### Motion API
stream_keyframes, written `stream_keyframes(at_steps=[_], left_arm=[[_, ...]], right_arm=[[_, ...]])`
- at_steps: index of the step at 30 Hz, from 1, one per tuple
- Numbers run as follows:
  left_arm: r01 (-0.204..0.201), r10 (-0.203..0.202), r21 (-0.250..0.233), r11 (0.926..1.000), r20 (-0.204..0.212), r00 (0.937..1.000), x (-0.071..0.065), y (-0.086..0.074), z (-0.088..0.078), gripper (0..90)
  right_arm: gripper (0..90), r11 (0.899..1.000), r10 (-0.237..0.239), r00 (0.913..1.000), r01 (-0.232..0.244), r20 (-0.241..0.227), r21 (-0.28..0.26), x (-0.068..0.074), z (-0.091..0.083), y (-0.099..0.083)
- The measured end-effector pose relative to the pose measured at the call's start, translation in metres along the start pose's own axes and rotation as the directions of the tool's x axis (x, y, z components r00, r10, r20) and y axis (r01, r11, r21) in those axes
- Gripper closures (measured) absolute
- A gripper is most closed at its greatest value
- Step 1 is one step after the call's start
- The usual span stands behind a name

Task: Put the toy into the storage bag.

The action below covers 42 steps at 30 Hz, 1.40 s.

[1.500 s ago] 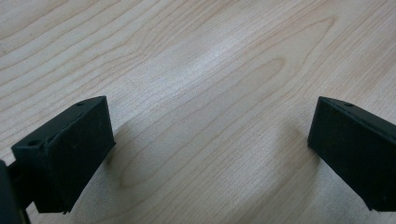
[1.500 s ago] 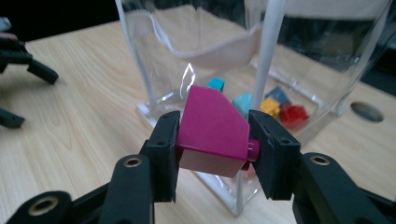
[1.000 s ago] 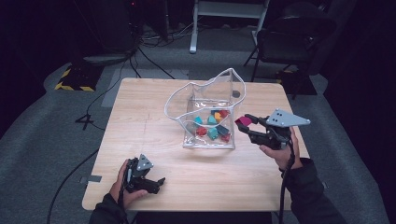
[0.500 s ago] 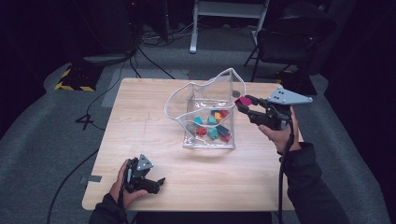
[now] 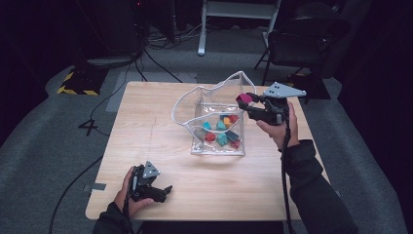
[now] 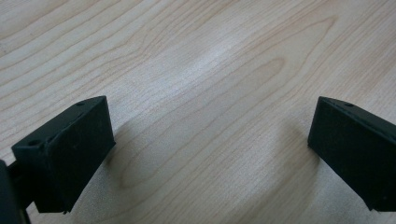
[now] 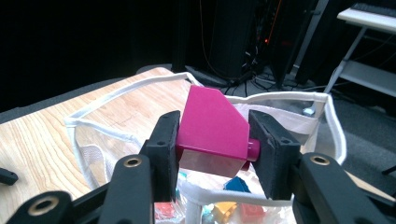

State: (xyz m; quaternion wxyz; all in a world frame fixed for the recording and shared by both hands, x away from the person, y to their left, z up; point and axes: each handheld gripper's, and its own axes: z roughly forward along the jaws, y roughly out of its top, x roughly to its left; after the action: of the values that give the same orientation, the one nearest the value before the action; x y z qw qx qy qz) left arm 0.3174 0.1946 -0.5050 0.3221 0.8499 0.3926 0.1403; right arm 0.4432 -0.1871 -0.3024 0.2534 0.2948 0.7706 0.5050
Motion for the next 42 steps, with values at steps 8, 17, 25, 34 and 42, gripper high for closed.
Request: stream_keyframes(at_steps=[8, 17, 25, 34, 42], left_arm=[[0.002, -0.002, 0.003, 1.0, 0.005, 1.0, 0.0, 0.0, 0.0, 0.4], [0.0, 0.0, 0.0, 1.0, 0.001, 1.0, 0.0, 0.0, 0.0, 0.4], [0.001, -0.001, 0.0, 1.0, 0.002, 1.0, 0.0, 0.0, 0.0, 0.4], [0.001, -0.001, 0.0, 1.0, 0.002, 1.0, 0.0, 0.0, 0.0, 0.5], [0.0, 0.0, 0.001, 1.0, 0.001, 1.0, 0.0, 0.0, 0.0, 0.4]], right_arm=[[55.9, 0.999, -0.009, 0.9998, 0.008, 0.019, 0.047, 0.002, 0.019, 0.003], [50.4, 0.995, -0.004, 0.9987, -0.001, 0.051, 0.095, 0.003, 0.038, 0.002], [51.5, 0.995, -0.016, 0.9985, 0.011, 0.052, 0.097, 0.006, 0.037, -0.001], [47.3, 0.998, -0.007, 0.9989, 0.005, 0.045, 0.055, 0.005, 0.016, -0.004], [36.0, 0.999, -0.037, 0.9988, 0.036, 0.033, 0.039, 0.008, -0.005, -0.009]])
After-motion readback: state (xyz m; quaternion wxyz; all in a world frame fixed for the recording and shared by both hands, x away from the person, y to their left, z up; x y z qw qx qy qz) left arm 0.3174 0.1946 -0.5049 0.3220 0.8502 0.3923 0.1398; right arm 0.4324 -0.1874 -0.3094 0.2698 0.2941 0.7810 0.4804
